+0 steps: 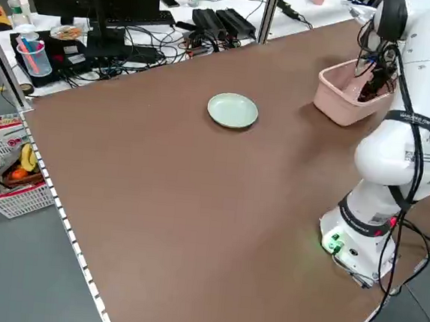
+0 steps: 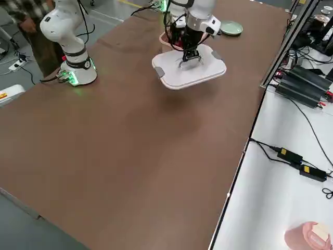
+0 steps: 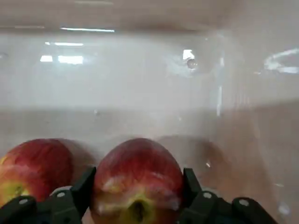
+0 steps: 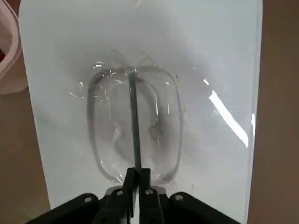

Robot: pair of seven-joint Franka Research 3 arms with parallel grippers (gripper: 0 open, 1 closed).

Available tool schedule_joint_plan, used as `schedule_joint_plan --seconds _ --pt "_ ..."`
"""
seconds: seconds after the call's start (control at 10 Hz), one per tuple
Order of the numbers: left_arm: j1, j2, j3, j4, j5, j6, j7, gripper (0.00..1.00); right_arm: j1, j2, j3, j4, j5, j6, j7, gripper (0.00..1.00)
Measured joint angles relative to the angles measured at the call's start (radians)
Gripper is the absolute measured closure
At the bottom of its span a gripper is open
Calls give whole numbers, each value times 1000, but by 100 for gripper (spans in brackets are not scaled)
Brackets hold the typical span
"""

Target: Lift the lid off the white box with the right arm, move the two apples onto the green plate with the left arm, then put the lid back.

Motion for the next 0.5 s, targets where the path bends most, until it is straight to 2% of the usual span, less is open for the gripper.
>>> schedule_joint_plan --seconds 0.3,0.5 --pt "22 -137 -6 21 -81 -129 31 20 0 0 0 0 0 0 -1 94" --pt "103 -209 -5 43 -143 -240 156 20 0 0 1 0 0 0 -5 94"
